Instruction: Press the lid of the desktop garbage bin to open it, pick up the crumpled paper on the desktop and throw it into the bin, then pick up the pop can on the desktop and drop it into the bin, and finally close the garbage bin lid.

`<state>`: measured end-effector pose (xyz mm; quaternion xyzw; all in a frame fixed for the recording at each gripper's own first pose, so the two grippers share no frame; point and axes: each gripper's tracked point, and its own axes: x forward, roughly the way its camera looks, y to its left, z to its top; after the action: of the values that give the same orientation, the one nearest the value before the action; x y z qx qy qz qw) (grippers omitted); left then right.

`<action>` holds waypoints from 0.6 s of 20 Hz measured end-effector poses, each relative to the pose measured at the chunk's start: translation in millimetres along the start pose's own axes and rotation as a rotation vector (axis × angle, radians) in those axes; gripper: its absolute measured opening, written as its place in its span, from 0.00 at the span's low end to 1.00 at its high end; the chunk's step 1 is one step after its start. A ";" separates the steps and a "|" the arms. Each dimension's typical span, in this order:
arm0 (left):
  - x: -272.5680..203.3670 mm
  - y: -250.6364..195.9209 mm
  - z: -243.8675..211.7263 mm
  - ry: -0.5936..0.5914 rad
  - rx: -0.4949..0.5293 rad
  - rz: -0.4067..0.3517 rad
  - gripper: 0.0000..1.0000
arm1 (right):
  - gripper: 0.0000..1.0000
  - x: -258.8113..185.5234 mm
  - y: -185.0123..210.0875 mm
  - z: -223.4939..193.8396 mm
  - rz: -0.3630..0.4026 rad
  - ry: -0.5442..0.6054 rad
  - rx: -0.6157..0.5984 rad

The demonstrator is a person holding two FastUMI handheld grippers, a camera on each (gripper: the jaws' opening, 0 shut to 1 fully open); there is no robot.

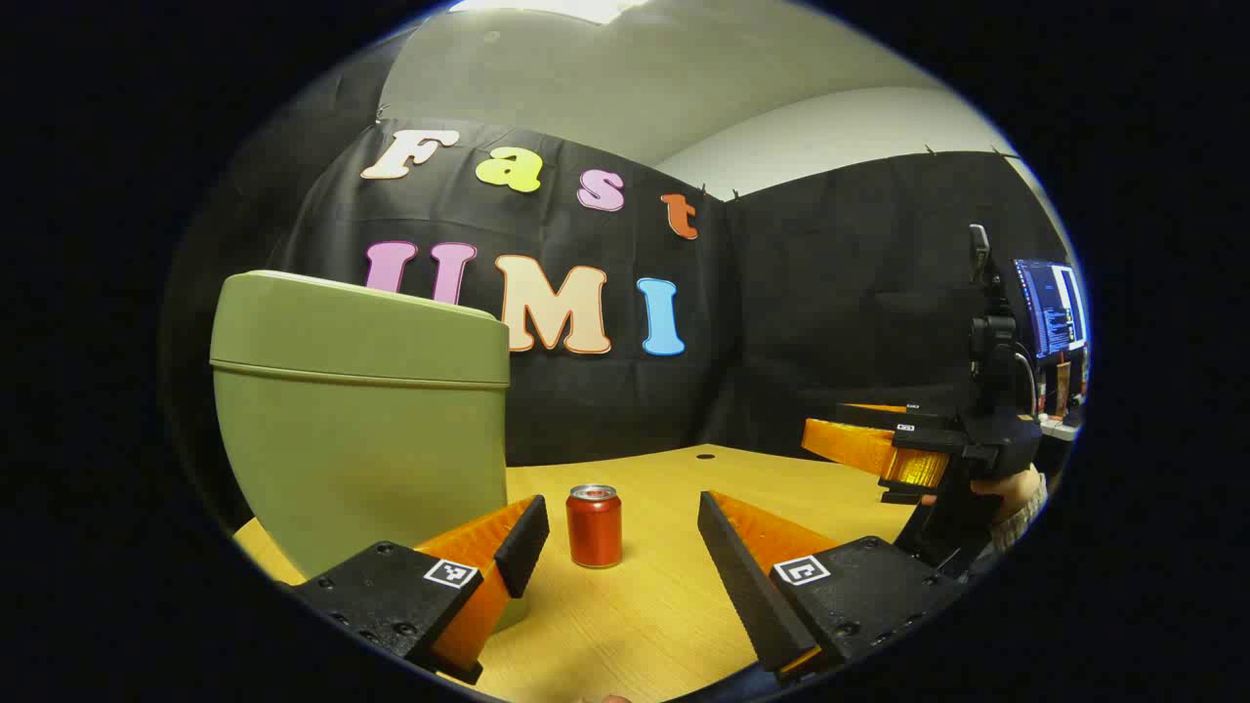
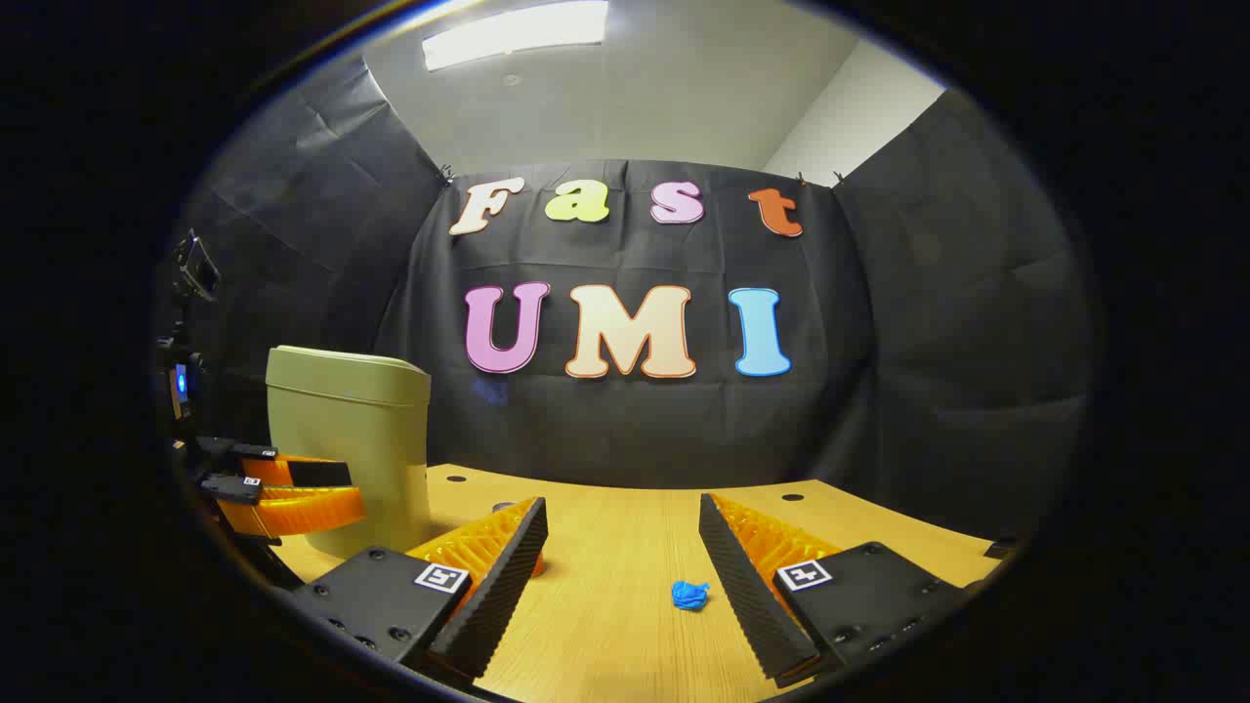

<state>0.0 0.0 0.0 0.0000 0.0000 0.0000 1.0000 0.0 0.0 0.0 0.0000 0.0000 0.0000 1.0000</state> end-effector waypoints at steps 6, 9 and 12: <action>2.1 -2.1 -1.9 0.000 -0.010 -0.002 0.94 | 0.98 3.6 12.5 -4.3 0.023 0.008 0.001; 3.0 0.0 -2.1 0.001 -0.010 0.007 0.94 | 0.98 5.2 17.7 -10.3 0.033 0.016 -0.013; 2.8 0.2 -2.7 0.001 -0.007 0.009 0.94 | 0.98 6.5 18.5 -12.0 0.032 0.020 -0.026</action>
<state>2.8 0.2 -2.7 -0.0036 0.0005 0.0047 1.0000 6.5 18.5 -12.0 -0.0128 0.0098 0.0162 0.9997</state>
